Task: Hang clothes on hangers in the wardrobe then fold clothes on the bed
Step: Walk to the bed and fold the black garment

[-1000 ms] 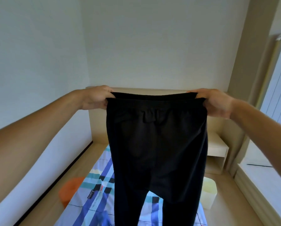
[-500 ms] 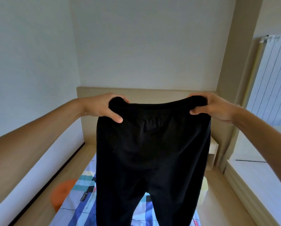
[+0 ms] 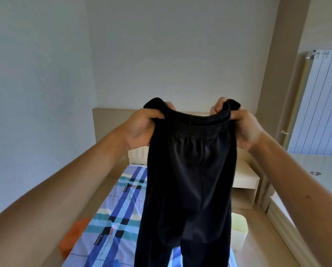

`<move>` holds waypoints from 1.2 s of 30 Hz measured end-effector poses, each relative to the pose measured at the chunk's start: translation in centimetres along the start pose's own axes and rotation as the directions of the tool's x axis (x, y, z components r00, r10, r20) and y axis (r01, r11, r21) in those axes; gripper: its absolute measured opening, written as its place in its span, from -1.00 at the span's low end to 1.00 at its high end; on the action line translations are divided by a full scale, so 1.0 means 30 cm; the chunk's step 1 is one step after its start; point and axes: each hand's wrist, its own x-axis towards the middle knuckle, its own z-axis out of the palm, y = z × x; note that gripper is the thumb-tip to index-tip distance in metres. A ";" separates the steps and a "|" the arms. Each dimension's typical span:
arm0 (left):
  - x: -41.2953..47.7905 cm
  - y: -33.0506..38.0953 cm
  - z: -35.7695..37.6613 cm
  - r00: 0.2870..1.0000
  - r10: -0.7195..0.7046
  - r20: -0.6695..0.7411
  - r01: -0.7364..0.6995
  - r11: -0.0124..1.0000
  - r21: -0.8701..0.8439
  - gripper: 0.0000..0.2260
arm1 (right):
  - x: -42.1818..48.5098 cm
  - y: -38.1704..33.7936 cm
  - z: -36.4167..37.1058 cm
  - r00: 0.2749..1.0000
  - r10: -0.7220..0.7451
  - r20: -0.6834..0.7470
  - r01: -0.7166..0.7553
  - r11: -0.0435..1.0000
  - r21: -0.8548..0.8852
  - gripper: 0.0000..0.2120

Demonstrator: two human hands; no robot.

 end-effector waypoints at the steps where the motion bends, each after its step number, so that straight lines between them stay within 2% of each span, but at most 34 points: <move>1: 0.015 -0.004 0.025 0.999 -0.007 0.052 0.008 1.000 -0.015 -0.73 | 0.014 0.004 0.026 0.999 -0.008 0.038 0.007 1.000 0.012 -0.63; 4: 0.055 -0.025 0.095 0.995 0.018 0.095 -0.020 0.999 0.027 -0.76 | 0.049 0.016 0.078 0.986 -0.048 0.157 0.055 0.998 -0.042 -0.67; 7: 0.089 -0.027 0.123 0.970 0.215 -0.111 -0.178 0.944 0.277 -0.86 | 0.059 0.016 0.082 0.975 -0.162 0.155 0.179 0.978 -0.105 -0.66; 9: 0.099 -0.022 0.124 0.945 0.290 -0.150 -0.200 0.877 0.437 -0.84 | 0.059 0.013 0.076 0.967 -0.211 0.145 0.233 0.959 -0.163 -0.68; 12: 0.108 -0.029 0.123 0.955 0.259 -0.144 -0.177 0.889 0.421 -0.73 | 0.047 0.002 0.068 0.967 -0.219 0.131 0.251 0.913 -0.323 -0.72; 14: 0.102 -0.032 0.125 0.988 0.138 -0.067 -0.107 0.934 0.342 -0.64 | 0.033 -0.011 0.062 0.978 -0.172 0.118 0.206 0.891 -0.405 -0.71; 16: 0.099 -0.044 0.116 0.999 0.021 0.049 -0.036 0.942 0.333 -0.61 | 0.025 -0.020 0.041 0.993 -0.087 0.074 0.112 0.874 -0.474 -0.64; 19: 0.099 -0.054 0.124 0.998 -0.025 0.063 0.000 0.934 0.356 -0.63 | 0.011 -0.027 0.003 0.998 0.065 0.001 -0.049 0.758 -0.650 -0.49; 21: 0.103 -0.063 0.144 0.996 -0.036 0.084 0.000 0.920 0.392 -0.73 | -0.008 -0.027 -0.019 0.987 0.156 -0.049 -0.142 0.669 -0.730 -0.54; 23: 0.110 -0.080 0.151 0.997 -0.044 0.056 0.015 0.903 0.430 -0.90 | -0.033 -0.029 -0.036 0.971 0.209 -0.117 -0.222 0.608 -0.762 -0.71; 24: 0.113 -0.089 0.152 0.999 -0.034 0.026 0.019 0.894 0.447 -0.91 | -0.048 -0.030 -0.042 0.965 0.219 -0.142 -0.248 0.605 -0.757 -0.83; 25: 0.118 -0.100 0.152 1.000 -0.022 0.000 0.020 0.888 0.460 -0.89 | -0.065 -0.031 -0.049 0.961 0.226 -0.161 -0.270 0.625 -0.732 -0.94; 26: 0.123 -0.114 0.153 1.000 -0.006 -0.025 0.017 0.878 0.478 -0.88 | -0.085 -0.032 -0.051 0.958 0.232 -0.171 -0.284 0.661 -0.694 -0.94; 28: 0.130 -0.136 0.155 0.996 0.032 -0.083 0.013 0.870 0.493 -0.84 | -0.119 -0.031 -0.053 0.948 0.263 -0.178 -0.317 0.743 -0.590 -0.77; 31: 0.140 -0.164 0.162 0.977 0.075 -0.202 0.035 0.868 0.495 -0.86 | -0.165 -0.031 -0.071 0.937 0.320 -0.137 -0.341 0.767 -0.544 -0.44; 33: 0.146 -0.177 0.162 0.957 0.123 -0.262 0.035 0.849 0.527 -0.89 | -0.183 -0.033 -0.061 0.944 0.315 -0.098 -0.298 0.689 -0.661 -0.33; 36: 0.149 -0.188 0.160 0.942 0.202 -0.266 0.014 0.771 0.636 -0.85 | -0.184 -0.024 -0.040 0.970 0.185 -0.157 -0.228 0.475 -0.850 -0.52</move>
